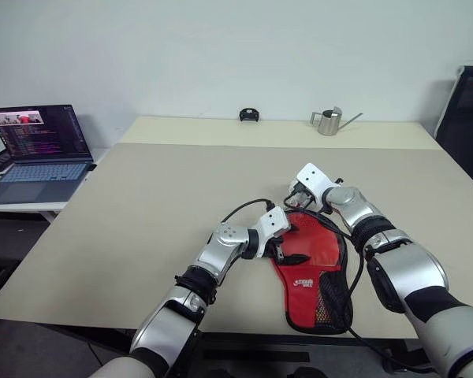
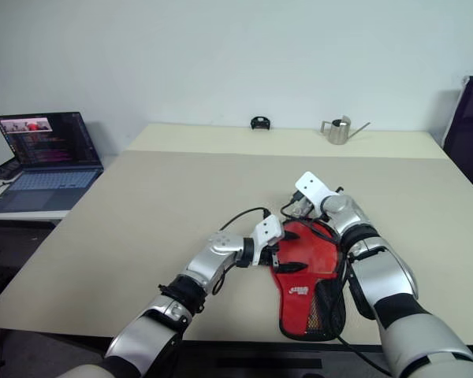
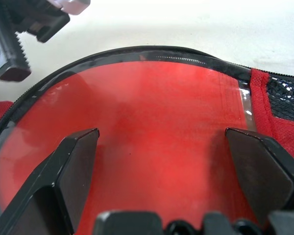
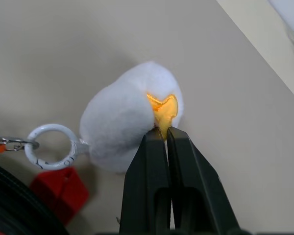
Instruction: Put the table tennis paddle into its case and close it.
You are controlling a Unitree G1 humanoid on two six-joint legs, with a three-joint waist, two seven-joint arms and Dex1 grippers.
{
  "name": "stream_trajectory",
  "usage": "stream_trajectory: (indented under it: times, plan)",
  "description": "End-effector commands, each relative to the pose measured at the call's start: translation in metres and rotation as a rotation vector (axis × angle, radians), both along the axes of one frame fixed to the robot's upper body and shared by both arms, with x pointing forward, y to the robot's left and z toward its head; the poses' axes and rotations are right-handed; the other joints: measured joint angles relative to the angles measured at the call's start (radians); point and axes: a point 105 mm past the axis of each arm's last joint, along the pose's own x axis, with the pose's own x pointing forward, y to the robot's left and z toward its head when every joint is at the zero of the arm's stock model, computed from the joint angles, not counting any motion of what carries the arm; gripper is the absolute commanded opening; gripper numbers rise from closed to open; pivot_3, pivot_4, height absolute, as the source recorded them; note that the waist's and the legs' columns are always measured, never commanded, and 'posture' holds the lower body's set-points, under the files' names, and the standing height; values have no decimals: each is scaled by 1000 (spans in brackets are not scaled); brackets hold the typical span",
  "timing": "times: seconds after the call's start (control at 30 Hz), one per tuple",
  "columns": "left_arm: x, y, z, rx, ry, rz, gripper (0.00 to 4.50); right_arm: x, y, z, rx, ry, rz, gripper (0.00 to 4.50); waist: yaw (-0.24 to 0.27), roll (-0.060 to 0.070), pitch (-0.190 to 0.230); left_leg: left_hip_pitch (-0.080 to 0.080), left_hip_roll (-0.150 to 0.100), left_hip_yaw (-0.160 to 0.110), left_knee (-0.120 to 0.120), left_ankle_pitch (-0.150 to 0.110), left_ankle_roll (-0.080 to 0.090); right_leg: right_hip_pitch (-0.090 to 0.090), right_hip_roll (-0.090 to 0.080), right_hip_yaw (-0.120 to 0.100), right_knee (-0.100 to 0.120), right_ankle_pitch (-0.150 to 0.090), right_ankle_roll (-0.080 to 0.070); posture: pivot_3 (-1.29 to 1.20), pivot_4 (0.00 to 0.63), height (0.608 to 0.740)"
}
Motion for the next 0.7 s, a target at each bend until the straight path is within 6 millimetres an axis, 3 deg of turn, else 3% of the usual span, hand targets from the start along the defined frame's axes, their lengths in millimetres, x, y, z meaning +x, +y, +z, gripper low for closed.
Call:
stream_trajectory:
  times: [0.03,0.27,0.7]
  plan:
    - [-12,12,-47,131,120,18,4500,3,-20,12,-14,-38,-43,18,0,0,0,0,0,0,0,0,0,0,0,0,0,0,0,0,150,740]
    - [-12,12,-47,131,122,16,4500,1,-19,7,53,-3,-63,18,0,0,0,0,0,0,0,0,0,0,0,0,0,0,0,0,150,740]
    - [-12,8,-48,136,125,-1,4500,1,-55,19,21,-39,-135,18,2,0,0,0,-1,0,0,0,0,1,-1,0,-1,0,0,0,150,740]
